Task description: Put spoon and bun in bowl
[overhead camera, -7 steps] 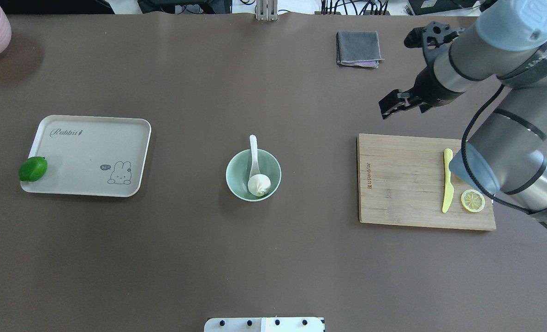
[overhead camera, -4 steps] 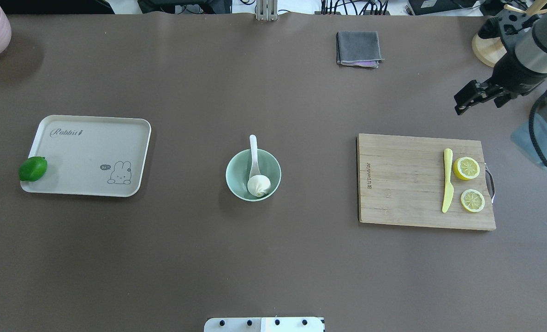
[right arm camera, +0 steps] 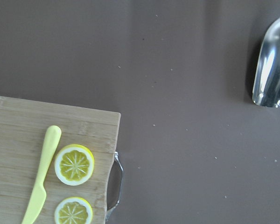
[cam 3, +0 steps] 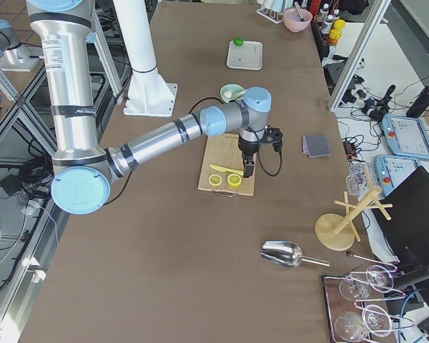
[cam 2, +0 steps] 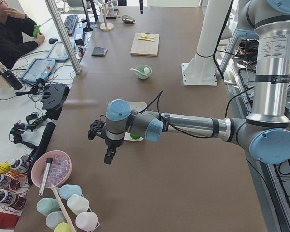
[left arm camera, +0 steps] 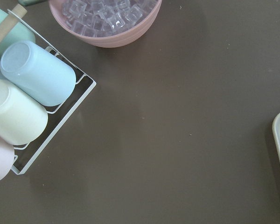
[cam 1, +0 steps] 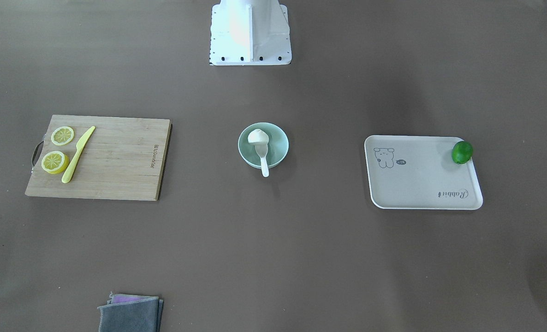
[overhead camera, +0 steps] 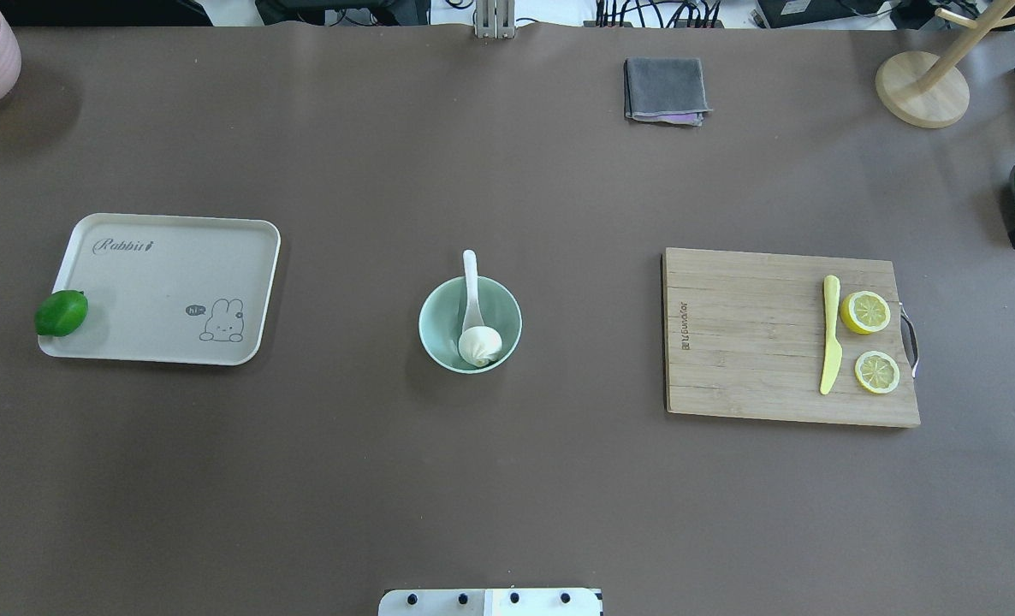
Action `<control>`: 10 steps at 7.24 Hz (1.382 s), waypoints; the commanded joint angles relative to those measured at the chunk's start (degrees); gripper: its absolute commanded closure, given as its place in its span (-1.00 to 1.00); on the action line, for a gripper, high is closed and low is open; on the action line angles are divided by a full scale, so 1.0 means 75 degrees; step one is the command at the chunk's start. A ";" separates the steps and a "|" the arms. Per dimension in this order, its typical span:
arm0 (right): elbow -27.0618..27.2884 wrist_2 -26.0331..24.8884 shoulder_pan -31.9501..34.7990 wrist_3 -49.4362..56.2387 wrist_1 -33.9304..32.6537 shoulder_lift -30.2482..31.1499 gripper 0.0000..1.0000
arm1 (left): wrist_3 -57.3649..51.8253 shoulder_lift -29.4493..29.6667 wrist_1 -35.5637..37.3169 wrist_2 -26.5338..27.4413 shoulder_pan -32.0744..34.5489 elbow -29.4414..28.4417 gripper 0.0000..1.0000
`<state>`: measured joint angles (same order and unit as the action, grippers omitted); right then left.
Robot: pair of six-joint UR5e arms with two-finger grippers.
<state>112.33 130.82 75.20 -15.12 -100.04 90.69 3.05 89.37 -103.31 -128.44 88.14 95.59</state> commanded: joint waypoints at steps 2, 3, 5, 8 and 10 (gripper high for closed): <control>0.0069 0.0182 0.0543 0.0621 0.0014 0.1113 -1.00 | 0.0004 -0.0079 -0.0017 -0.0042 0.0014 0.0005 -0.96; 0.0057 0.0193 0.0799 0.0691 0.0014 0.1162 -1.00 | 0.0004 -0.0126 0.0029 -0.0042 0.0002 0.0040 -0.96; -0.0246 0.0158 0.1163 0.0901 0.0014 0.1080 -1.00 | 0.0004 -0.0394 0.0018 -0.0077 0.0014 0.0086 -0.96; -0.0318 0.0158 0.1282 0.1056 0.0002 0.1068 -1.00 | 0.0051 -0.0350 0.0483 -0.0042 0.0014 0.0273 -0.96; -0.0434 0.0158 0.1340 0.1102 0.0014 0.1126 -1.00 | 0.0086 -0.0489 0.0813 -0.0042 0.0026 0.0672 -0.96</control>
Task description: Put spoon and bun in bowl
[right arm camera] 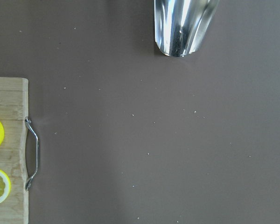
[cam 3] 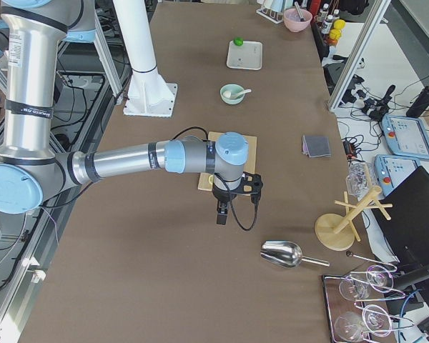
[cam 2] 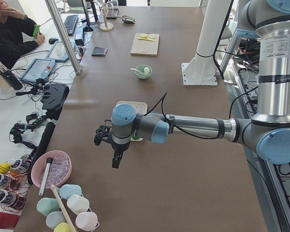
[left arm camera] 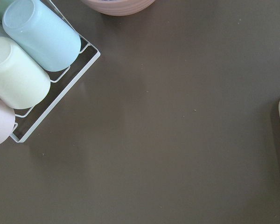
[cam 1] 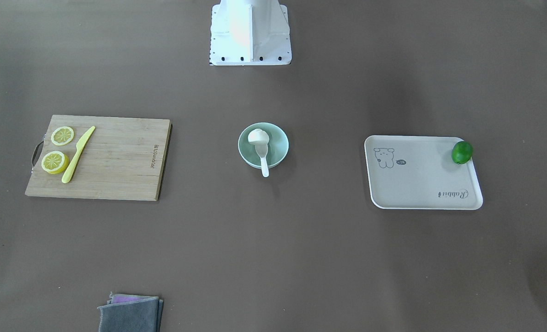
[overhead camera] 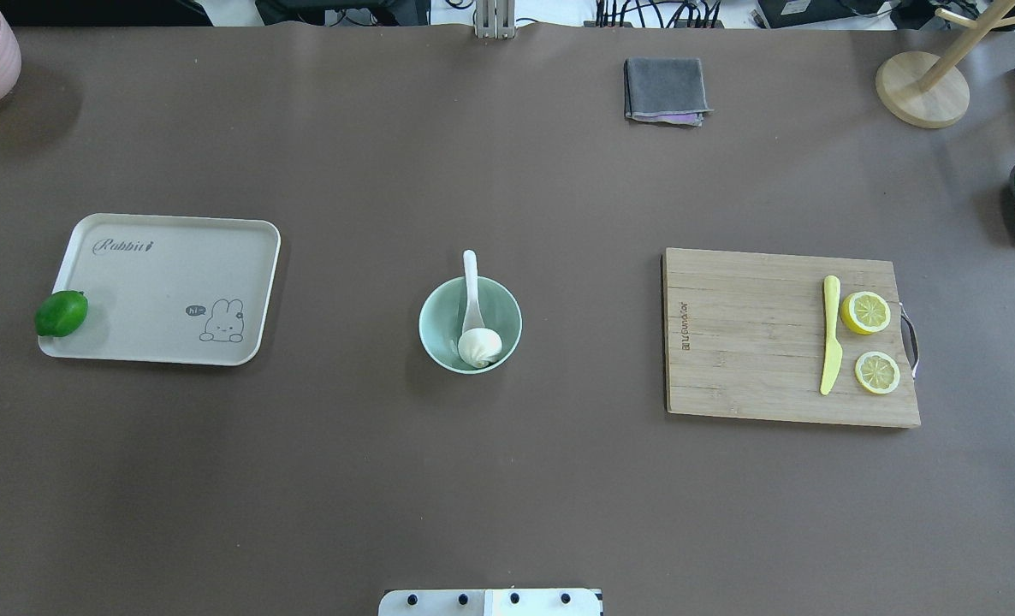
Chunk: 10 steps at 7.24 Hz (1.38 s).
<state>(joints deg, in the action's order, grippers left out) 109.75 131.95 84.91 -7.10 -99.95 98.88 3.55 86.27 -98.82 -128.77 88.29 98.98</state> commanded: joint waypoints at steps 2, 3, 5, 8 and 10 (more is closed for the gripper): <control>-0.0370 0.0008 0.0278 0.0685 0.0003 0.0047 -1.00 | 0.0019 -0.0135 0.0262 0.0001 0.0006 0.0279 -0.96; -0.0394 0.0031 0.0372 0.0794 0.0003 0.0047 -1.00 | 0.0019 -0.0147 0.0250 0.0013 0.0006 0.0268 -0.96; -0.0395 0.0031 0.0420 0.0806 -0.0009 0.0070 -1.00 | 0.0019 -0.0159 0.0250 0.0036 0.0006 0.0209 -0.96; -0.0406 0.0054 0.0432 0.0818 -0.0009 0.0070 -1.00 | 0.0007 -0.0370 0.0204 0.0059 0.0006 0.0244 -0.96; -0.0406 0.0055 0.0432 0.0818 -0.0009 0.0070 -1.00 | 0.0019 -0.0370 0.0203 0.0060 0.0006 0.0244 -0.96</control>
